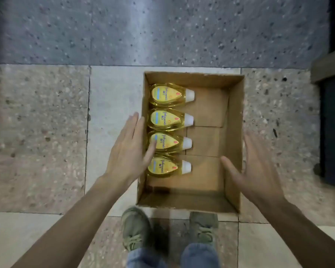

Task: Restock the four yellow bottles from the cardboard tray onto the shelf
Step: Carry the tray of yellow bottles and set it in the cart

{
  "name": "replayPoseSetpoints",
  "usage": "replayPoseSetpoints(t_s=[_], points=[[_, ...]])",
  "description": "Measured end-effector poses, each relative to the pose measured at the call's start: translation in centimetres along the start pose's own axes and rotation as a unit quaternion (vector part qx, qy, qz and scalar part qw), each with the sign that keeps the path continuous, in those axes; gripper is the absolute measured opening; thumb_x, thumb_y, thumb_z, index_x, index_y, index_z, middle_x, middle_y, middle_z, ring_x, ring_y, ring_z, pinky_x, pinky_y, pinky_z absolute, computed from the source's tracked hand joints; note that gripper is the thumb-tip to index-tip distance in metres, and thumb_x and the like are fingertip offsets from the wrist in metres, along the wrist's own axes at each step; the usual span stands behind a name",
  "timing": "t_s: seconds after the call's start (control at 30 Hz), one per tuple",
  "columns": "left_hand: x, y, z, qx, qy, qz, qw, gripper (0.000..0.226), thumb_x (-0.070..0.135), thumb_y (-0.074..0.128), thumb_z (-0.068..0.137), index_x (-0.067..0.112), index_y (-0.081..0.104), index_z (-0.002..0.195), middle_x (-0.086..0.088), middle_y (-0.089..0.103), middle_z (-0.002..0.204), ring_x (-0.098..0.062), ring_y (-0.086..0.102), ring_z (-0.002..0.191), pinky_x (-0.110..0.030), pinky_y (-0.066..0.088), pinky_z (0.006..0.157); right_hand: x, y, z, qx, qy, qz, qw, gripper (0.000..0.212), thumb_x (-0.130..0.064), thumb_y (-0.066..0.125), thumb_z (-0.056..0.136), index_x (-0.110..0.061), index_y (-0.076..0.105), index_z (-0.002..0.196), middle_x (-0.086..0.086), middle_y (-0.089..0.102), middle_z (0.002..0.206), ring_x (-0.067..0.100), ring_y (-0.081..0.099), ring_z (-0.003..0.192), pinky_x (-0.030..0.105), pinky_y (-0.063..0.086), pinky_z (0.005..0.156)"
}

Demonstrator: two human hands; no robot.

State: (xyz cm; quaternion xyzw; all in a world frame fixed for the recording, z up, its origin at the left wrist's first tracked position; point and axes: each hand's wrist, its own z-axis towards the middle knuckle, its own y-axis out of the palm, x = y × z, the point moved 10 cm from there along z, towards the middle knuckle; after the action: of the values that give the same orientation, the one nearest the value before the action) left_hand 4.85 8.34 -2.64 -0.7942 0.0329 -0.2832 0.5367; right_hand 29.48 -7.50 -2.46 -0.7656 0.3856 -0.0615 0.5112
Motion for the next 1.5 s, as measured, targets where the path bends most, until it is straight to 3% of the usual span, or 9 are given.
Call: replayPoseSetpoints(t_s=[0.13,0.3,0.47,0.63,0.73,0.9,1.17,1.33,1.5], points=[[-5.6,8.1,-1.3,-0.079,-0.119,-0.003,0.99,0.08,0.035,0.052,0.095,0.013,0.003,0.155,-0.015,0.012,0.163,-0.042,0.036,0.138,-0.05,0.039,0.105,4.2,6.8,1.2,-0.032,0.052,-0.044,0.997,0.09,-0.026,0.064,0.09,-0.015,0.003,0.155,0.009,0.007,0.163,0.032,0.027,0.144,0.05,0.035,0.113],[-7.3,12.1,-2.6,-0.065,-0.13,-0.015,0.989,0.093,0.017,0.053,0.091,0.02,-0.017,0.153,-0.027,0.062,0.113,-0.051,0.061,0.084,-0.05,0.047,0.072,6.4,9.8,1.0,-0.016,0.038,-0.033,0.999,0.092,-0.007,0.058,0.093,-0.018,-0.009,0.155,0.005,-0.004,0.165,0.037,0.058,0.111,0.043,0.051,0.083],[-7.4,12.1,-2.9,-0.067,-0.15,-0.028,0.986,0.097,0.008,0.056,0.085,0.022,-0.011,0.154,-0.018,0.06,0.079,-0.04,0.055,0.062,-0.041,0.04,0.06,7.1,10.0,1.6,-0.006,0.078,-0.002,0.997,0.101,-0.005,0.061,0.092,-0.029,-0.017,0.152,0.014,0.028,0.158,0.039,0.05,0.125,0.051,0.043,0.102],[-7.1,11.3,-3.0,-0.061,-0.159,-0.064,0.983,0.095,-0.001,0.051,0.083,0.02,-0.007,0.155,-0.007,0.048,0.064,-0.013,0.036,0.048,-0.036,0.031,0.057,6.9,9.0,1.9,-0.009,0.07,0.02,0.997,0.102,-0.008,0.062,0.091,-0.034,-0.016,0.152,0.023,0.059,0.121,0.034,0.063,0.095,0.049,0.054,0.081],[-6.1,8.7,-3.2,-0.048,-0.171,-0.077,0.981,0.096,-0.003,0.051,0.08,0.021,-0.001,0.156,-0.009,0.048,0.058,-0.026,0.043,0.05,-0.039,0.037,0.056,6.1,5.4,1.3,0.024,0.043,0.007,0.999,0.099,-0.007,0.063,0.09,-0.029,-0.009,0.154,0.011,0.055,0.081,0.022,0.052,0.065,0.035,0.046,0.058],[-2.0,-1.1,-3.5,-0.018,-0.165,-0.086,0.982,0.097,-0.002,0.052,0.079,0.029,0.003,0.156,-0.017,0.052,0.062,-0.043,0.057,0.063,-0.048,0.048,0.063,2.4,-3.1,-0.7,0.04,0.018,0.024,0.999,0.098,-0.005,0.063,0.089,-0.028,-0.007,0.154,0.012,0.056,0.083,0.025,0.055,0.067,0.044,0.053,0.062],[7.0,-25.1,-2.4,0.058,-0.164,-0.092,0.98,0.097,0.0,0.052,0.075,0.036,0.009,0.154,-0.029,0.07,0.099,-0.048,0.062,0.089,-0.048,0.051,0.078,-7.1,-25.9,-4.2,0.092,-0.009,0.009,0.996,0.096,-0.008,0.059,0.087,-0.031,-0.005,0.155,0.02,0.06,0.08,0.036,0.058,0.073,0.047,0.052,0.078],[15.4,-42.0,-3.4,0.098,-0.14,-0.123,0.978,0.099,-0.004,0.054,0.072,0.037,0.016,0.154,-0.027,0.071,0.097,-0.044,0.064,0.089,-0.043,0.051,0.074,-13.0,-43.3,-8.3,0.128,-0.05,0.004,0.99,0.099,-0.007,0.064,0.082,-0.029,0.002,0.156,0.014,0.056,0.075,0.04,0.06,0.078,0.037,0.038,0.064],[23.4,-56.5,-4.4,0.123,-0.104,-0.149,0.976,0.099,-0.004,0.057,0.07,0.041,0.022,0.152,-0.016,0.072,0.113,-0.036,0.067,0.099,-0.038,0.051,0.078,-17.6,-59.1,-12.7,0.149,-0.076,0.004,0.986,0.102,-0.009,0.066,0.079,-0.03,0.004,0.157,0.006,0.054,0.067,0.036,0.06,0.075,0.037,0.041,0.064]])
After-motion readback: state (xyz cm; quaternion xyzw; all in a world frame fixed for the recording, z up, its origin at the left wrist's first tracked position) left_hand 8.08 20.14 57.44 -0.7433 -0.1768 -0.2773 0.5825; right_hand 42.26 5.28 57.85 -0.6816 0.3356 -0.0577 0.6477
